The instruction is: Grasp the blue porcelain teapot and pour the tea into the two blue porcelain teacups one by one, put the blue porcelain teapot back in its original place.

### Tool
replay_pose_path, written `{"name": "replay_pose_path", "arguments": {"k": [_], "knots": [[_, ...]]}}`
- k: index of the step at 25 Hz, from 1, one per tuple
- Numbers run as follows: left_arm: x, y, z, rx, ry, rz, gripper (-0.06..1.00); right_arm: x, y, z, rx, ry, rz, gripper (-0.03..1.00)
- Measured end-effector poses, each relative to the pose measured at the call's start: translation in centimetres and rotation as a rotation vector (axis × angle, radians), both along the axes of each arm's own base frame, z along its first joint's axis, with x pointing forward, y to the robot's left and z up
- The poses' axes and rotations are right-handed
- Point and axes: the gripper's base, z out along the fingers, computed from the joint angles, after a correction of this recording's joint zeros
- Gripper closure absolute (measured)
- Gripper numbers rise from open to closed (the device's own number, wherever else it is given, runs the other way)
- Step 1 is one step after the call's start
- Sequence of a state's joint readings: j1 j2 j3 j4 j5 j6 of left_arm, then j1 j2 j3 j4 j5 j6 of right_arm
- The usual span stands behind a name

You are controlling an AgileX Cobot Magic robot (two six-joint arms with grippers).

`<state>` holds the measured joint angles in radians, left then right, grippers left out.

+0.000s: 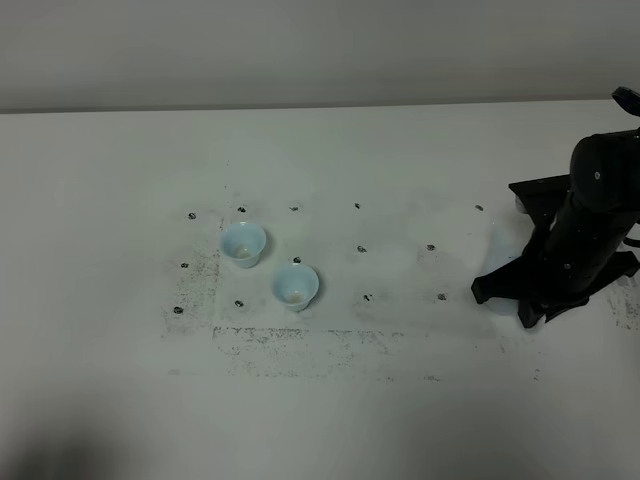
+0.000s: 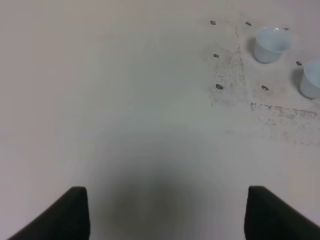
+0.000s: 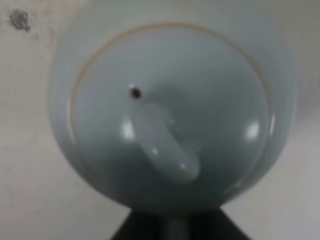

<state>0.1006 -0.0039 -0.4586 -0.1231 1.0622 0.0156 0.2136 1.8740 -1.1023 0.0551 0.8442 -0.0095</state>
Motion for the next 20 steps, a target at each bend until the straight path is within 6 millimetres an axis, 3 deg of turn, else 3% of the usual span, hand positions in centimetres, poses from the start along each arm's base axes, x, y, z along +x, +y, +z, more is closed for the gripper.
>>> {"name": "replay_pose_path", "arguments": {"k": [20], "knots": [[0.0,0.0,0.0,0.0,0.0,0.0,0.33,0.2,-0.1,1.0,-0.01,-0.064,0.043,0.92]]}}
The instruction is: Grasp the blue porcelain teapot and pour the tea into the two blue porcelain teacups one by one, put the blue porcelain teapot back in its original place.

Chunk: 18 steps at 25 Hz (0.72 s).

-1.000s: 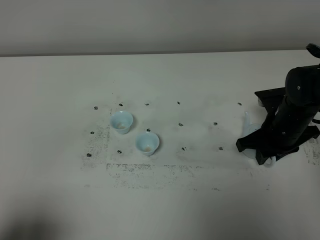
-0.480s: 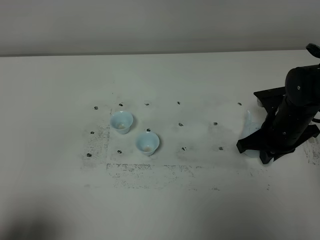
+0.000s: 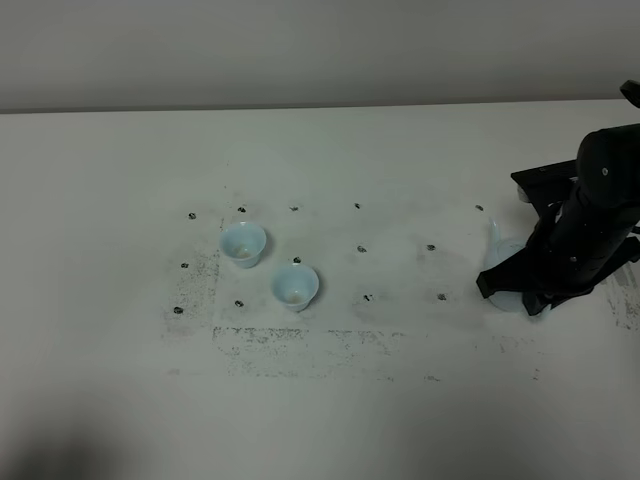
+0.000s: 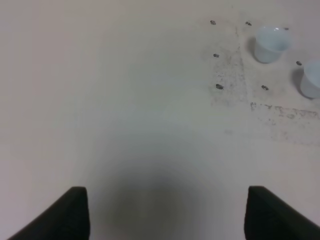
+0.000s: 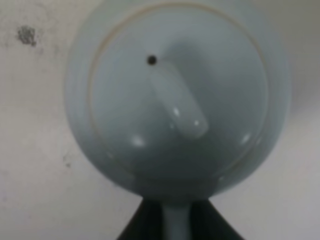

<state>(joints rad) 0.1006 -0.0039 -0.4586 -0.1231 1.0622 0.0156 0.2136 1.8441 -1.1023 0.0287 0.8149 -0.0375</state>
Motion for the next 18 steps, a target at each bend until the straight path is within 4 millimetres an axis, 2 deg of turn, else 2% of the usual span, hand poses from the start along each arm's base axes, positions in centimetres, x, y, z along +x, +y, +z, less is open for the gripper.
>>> {"name": "replay_pose_path", "arguments": {"k": [8,14,18], "knots": [[0.0,0.0,0.0,0.0,0.0,0.0,0.33,0.2,0.0,-0.2,0.006,-0.031,0.0,0.92],[0.0,0.0,0.0,0.0,0.0,0.0,0.33,-0.5,-0.1,-0.6,0.019,-0.112,0.012,0.93],[0.0,0.0,0.0,0.0,0.0,0.0,0.33,-1.0,-0.3,0.1,0.029,-0.181,0.019,0.93]]}}
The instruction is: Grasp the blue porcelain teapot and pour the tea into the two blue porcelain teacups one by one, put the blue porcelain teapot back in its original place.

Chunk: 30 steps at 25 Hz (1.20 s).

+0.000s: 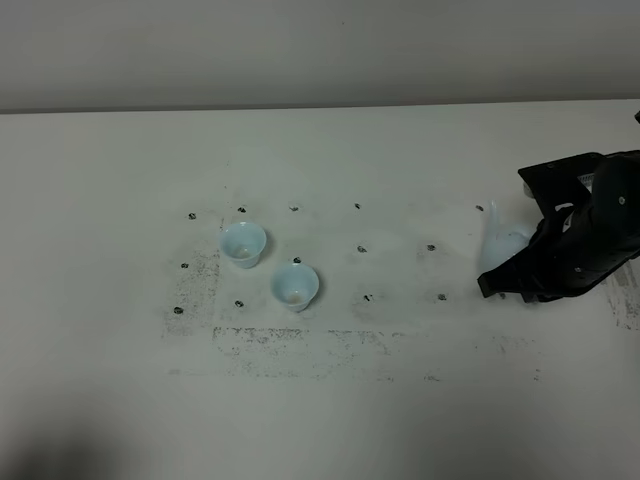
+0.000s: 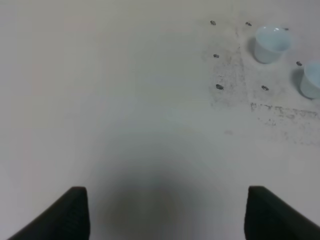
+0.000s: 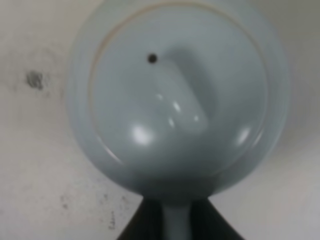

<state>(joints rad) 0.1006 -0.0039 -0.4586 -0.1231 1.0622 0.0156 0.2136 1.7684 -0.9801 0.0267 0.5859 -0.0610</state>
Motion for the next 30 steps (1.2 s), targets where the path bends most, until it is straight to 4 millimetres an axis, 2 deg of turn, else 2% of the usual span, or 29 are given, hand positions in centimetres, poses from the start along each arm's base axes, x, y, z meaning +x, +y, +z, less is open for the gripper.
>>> {"name": "replay_pose_path", "arguments": {"k": [9,14,20,23,30], "knots": [[0.0,0.0,0.0,0.0,0.0,0.0,0.33,-0.5,0.1,2.2,0.011,-0.046,0.074,0.93],[0.0,0.0,0.0,0.0,0.0,0.0,0.33,0.1,1.1,5.4,0.027,-0.053,0.192,0.93],[0.0,0.0,0.0,0.0,0.0,0.0,0.33,1.6,5.1,10.1,0.045,-0.103,0.436,0.93],[0.0,0.0,0.0,0.0,0.0,0.0,0.33,3.0,7.3,10.7,0.047,-0.083,0.521,0.93],[0.0,0.0,0.0,0.0,0.0,0.0,0.33,6.0,11.9,10.0,0.014,-0.053,0.769,0.93]]}}
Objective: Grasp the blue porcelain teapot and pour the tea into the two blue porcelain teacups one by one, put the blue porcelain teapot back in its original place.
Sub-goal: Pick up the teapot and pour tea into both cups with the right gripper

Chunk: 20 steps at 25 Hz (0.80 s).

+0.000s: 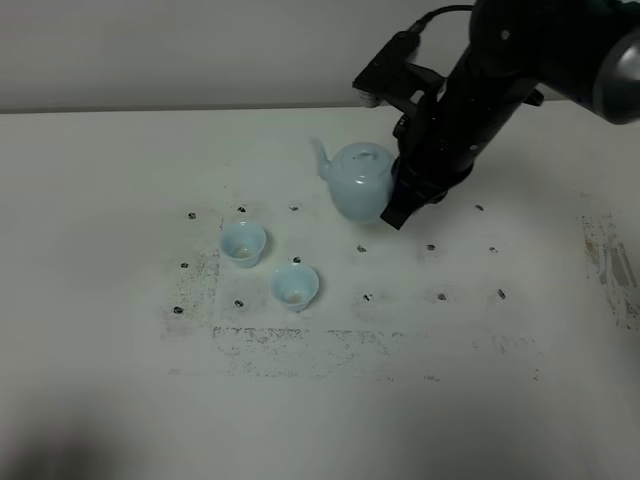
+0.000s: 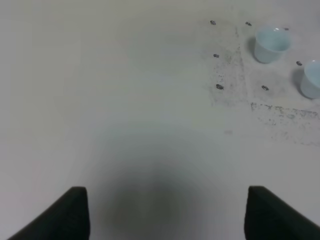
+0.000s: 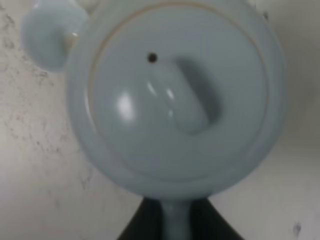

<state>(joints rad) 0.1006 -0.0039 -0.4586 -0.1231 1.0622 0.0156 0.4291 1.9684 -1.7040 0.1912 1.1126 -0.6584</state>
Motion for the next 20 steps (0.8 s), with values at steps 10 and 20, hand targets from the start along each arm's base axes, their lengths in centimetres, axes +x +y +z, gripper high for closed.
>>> {"name": "replay_pose_path", "arguments": {"k": [10,20], "knots": [[0.0,0.0,0.0,0.0,0.0,0.0,0.33,2.4,3.9,-1.7,-0.037,-0.041,0.288,0.93],[0.0,0.0,0.0,0.0,0.0,0.0,0.33,3.4,4.3,-2.5,-0.073,-0.07,0.373,0.93]]}}
